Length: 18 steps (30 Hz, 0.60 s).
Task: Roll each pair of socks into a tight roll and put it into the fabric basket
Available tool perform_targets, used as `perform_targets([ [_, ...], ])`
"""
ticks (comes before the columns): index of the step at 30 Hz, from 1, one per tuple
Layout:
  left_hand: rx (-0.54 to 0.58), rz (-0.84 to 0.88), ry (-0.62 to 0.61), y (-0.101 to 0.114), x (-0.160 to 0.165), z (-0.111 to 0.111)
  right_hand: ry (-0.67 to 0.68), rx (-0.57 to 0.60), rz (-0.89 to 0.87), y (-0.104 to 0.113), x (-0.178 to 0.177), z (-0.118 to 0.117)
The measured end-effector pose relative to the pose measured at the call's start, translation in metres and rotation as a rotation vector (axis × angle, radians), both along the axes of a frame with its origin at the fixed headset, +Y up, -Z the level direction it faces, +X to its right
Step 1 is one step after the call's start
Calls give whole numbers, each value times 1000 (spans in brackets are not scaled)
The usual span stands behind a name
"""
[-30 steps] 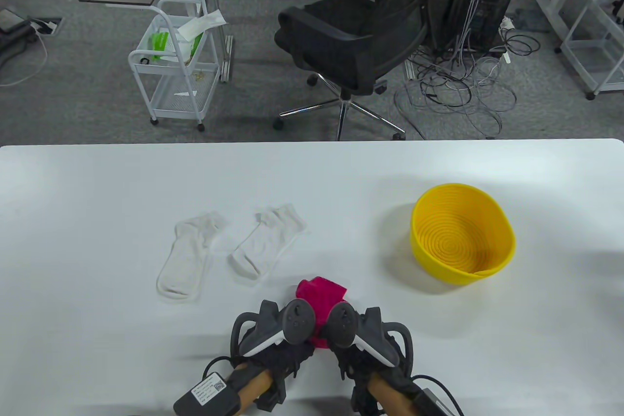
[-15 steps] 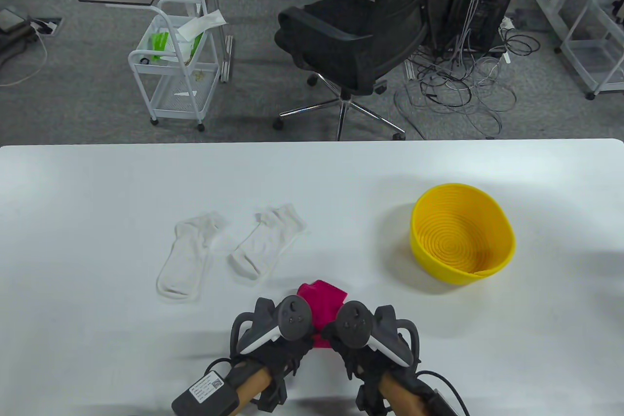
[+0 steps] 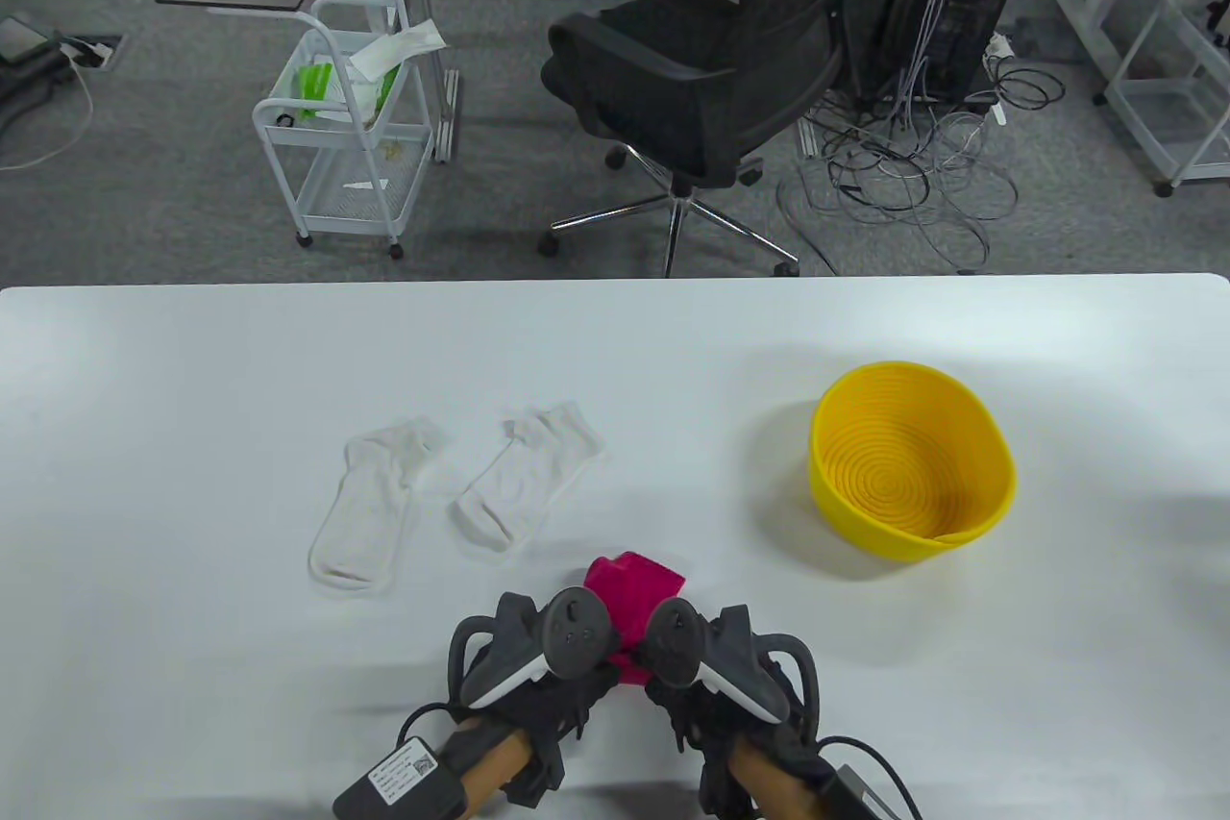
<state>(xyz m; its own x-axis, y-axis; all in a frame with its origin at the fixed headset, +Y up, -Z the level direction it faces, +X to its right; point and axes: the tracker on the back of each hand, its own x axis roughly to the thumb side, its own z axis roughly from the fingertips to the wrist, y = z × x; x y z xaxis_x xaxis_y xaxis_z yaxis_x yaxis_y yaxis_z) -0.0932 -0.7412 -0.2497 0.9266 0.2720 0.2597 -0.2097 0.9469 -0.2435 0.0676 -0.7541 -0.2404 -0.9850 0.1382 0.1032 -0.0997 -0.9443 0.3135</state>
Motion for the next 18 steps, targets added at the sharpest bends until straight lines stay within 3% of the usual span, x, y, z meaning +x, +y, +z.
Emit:
perform_targets([
  [8,-64,-70,-23,-11,4,-1,-10,-2,9,-2,-1,0],
  [18,-38,-76,-44,-17,10,-2,7,-4,-30,6,3,-1],
])
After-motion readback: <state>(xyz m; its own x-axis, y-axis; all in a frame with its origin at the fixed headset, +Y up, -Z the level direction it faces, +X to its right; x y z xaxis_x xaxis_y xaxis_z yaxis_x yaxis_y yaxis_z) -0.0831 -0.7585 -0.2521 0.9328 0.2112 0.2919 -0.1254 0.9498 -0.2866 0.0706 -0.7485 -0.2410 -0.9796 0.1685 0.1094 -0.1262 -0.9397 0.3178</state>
